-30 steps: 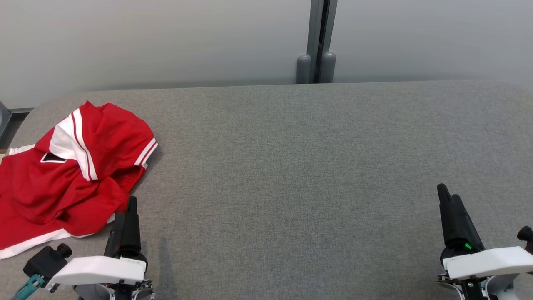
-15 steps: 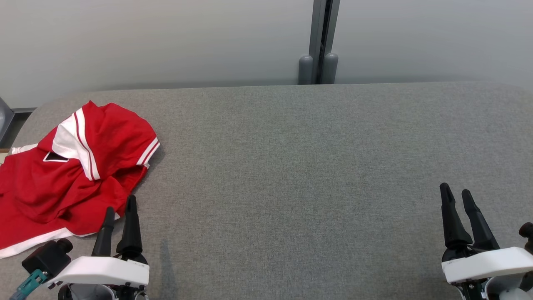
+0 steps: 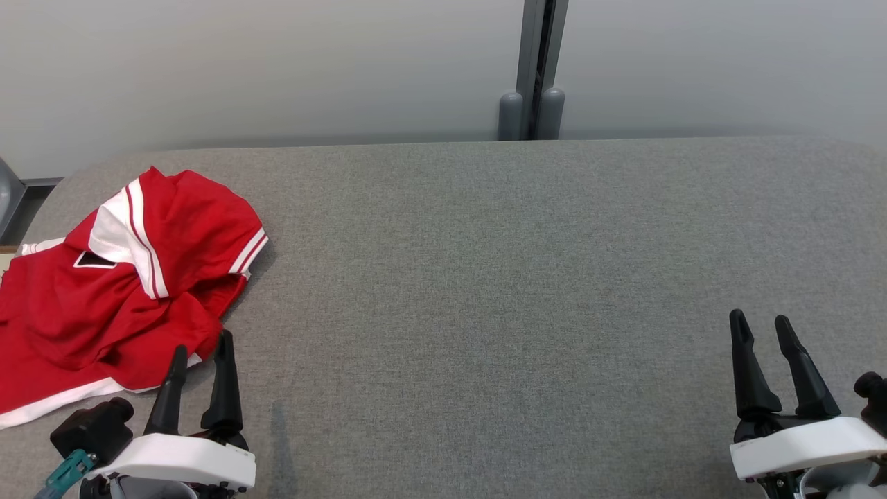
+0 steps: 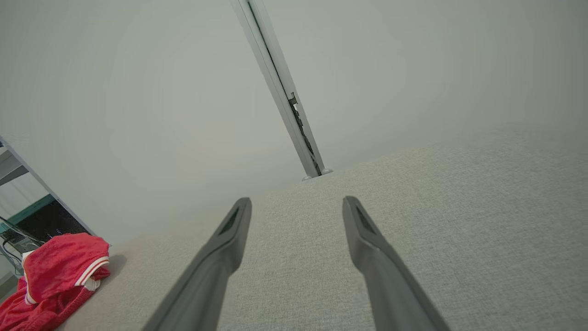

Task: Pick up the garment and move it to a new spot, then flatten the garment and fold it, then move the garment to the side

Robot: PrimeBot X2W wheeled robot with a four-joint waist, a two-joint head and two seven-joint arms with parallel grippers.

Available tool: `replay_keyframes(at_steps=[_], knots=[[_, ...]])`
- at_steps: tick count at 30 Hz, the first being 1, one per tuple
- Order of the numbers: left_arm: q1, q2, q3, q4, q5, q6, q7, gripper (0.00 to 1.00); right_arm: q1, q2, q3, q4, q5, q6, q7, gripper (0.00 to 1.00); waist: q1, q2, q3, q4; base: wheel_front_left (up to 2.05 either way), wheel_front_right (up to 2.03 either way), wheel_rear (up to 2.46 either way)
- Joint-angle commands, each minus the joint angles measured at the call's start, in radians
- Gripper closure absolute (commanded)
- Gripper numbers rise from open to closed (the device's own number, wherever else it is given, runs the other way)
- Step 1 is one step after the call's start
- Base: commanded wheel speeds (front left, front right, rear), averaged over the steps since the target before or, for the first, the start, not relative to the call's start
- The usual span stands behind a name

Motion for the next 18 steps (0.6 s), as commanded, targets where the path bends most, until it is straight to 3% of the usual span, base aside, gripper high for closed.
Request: replay_keyframes(at_steps=[1,18], knots=[[-0.001,0.011,0.002,-0.003,0.032,-0.007,-0.011,0.00,0.004,-0.001,-0.010,-0.005,-0.037,0.001,-0.006,0.00,0.0000,0.0000,0.000,0.000,0.00,0.00,0.00],[0.003,0.029,0.013,0.059,0.189,-0.018,-0.052,0.00,0.039,0.038,-0.064,0.015,-0.239,0.002,-0.007,0.00,0.0000,0.0000,-0.005,0.006,0.00,0.00,0.00]])
